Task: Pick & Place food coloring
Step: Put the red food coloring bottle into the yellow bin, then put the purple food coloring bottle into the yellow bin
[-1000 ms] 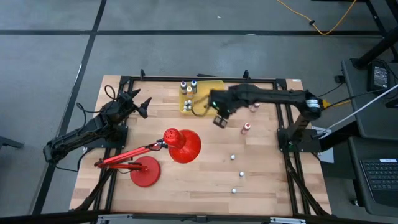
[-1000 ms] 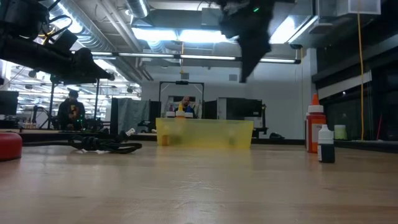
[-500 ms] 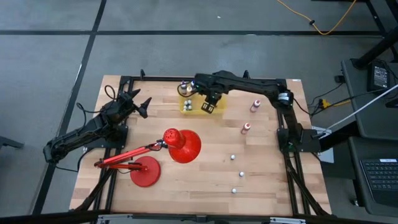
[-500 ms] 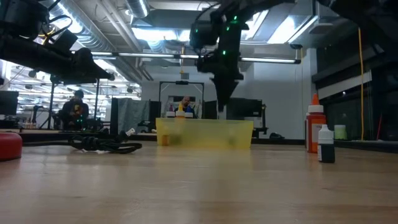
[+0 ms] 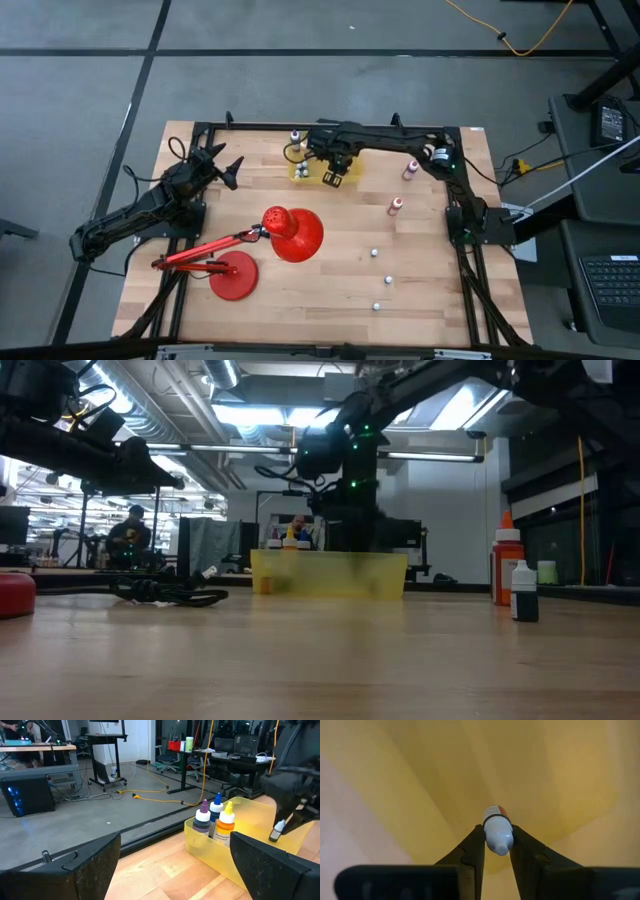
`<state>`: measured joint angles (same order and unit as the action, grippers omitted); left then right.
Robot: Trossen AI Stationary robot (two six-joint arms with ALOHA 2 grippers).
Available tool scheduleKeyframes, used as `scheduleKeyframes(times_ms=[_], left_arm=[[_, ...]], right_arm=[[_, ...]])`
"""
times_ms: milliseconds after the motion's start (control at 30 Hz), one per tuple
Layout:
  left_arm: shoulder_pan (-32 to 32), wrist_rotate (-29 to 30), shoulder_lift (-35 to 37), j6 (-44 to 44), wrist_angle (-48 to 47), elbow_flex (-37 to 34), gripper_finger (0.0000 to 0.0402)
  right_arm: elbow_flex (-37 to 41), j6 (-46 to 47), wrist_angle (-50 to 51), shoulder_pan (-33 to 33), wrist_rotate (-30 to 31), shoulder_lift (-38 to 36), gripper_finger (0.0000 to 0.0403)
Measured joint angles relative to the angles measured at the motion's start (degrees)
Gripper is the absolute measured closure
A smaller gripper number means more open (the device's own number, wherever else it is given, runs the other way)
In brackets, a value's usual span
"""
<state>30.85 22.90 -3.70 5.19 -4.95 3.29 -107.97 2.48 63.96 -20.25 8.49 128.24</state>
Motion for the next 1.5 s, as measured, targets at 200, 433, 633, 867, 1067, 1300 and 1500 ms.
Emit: scheduleKeyframes(times_ms=[200,433,633,867,1067,1300,1500], left_arm=[[0.02,0.0,0.0,0.02,0.0,0.0,0.0037],[0.02,0.0,0.0,0.0,0.0,0.0,0.0037],[0.02,0.0,0.01,0.01,0.0,0.0,0.0038],[0.0,0.0,0.02,0.0,0.0,0.0,0.0037],[0.02,0.0,0.0,0.02,0.0,0.0,0.0037],[0.02,0.0,0.0,0.0,0.0,0.0,0.0038],[0.01,0.02,0.0,0.02,0.0,0.0,0.0037]], right_arm=[[2.62,0.0,-3.07,-1.01,-0.83,0.03,0.0322],[4.27,-1.5,-4.17,-1.34,-0.75,0.02,0.0322],[4.27,-2.84,-5.13,-1.36,-0.73,0.01,0.0311],[4.27,-2.82,-5.24,-1.74,-0.59,0.01,0.0267],[3.9,-2.85,-4.73,-2.1,-0.49,-0.43,0.0247],[0.82,-2.37,-1.9,-2.47,-0.44,-3.86,0.0226],[1.28,3.16,-0.18,-1.61,1.61,-10.68,0.0193]])
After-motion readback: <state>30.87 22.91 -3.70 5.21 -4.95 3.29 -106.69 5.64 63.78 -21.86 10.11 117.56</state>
